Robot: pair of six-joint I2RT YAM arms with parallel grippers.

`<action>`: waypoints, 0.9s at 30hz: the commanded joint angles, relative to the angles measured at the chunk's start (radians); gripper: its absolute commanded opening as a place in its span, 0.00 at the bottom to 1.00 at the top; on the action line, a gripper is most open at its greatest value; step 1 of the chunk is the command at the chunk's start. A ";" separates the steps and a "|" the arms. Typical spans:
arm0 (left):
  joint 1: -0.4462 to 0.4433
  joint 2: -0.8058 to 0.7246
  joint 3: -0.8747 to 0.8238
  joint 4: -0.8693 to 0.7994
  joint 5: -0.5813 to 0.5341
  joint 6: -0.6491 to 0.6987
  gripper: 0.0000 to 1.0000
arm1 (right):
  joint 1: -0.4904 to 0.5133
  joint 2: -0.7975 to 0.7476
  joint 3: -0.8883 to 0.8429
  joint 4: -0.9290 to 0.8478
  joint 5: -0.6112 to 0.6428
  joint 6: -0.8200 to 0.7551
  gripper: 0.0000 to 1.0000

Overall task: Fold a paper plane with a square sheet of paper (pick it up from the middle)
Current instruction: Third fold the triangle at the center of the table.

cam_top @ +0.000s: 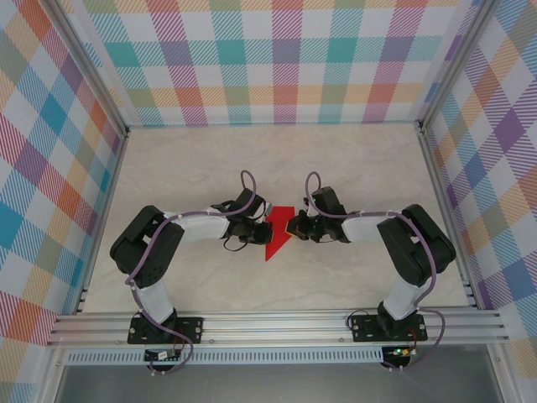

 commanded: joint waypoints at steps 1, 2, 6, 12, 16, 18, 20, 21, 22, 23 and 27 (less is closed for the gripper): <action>0.008 0.023 -0.032 -0.080 -0.047 0.020 0.02 | 0.010 0.048 0.029 0.027 -0.039 0.009 0.03; 0.009 0.022 -0.032 -0.081 -0.047 0.021 0.02 | 0.014 0.057 0.041 0.010 -0.037 0.002 0.03; 0.009 0.017 -0.032 -0.084 -0.047 0.022 0.03 | 0.022 0.089 0.067 -0.042 -0.022 -0.018 0.02; 0.010 -0.043 -0.014 -0.117 -0.049 0.009 0.12 | 0.024 0.100 0.065 -0.131 0.040 -0.033 0.01; 0.009 -0.115 0.008 -0.153 -0.024 -0.019 0.18 | 0.024 0.103 0.058 -0.133 0.041 -0.030 0.01; 0.009 -0.147 0.009 -0.140 0.019 -0.044 0.18 | 0.024 0.098 0.055 -0.134 0.044 -0.028 0.01; 0.009 -0.176 0.001 -0.087 0.089 -0.076 0.18 | 0.024 0.096 0.054 -0.137 0.046 -0.027 0.01; 0.009 -0.183 -0.003 -0.068 0.125 -0.095 0.17 | 0.024 0.098 0.053 -0.137 0.047 -0.026 0.01; 0.009 -0.182 -0.003 -0.057 0.157 -0.115 0.16 | 0.024 0.099 0.054 -0.139 0.048 -0.025 0.01; 0.009 -0.177 -0.002 -0.054 0.182 -0.130 0.16 | 0.024 0.099 0.054 -0.138 0.048 -0.025 0.01; 0.009 -0.101 0.021 -0.056 0.269 -0.183 0.11 | 0.024 0.101 0.056 -0.138 0.045 -0.024 0.01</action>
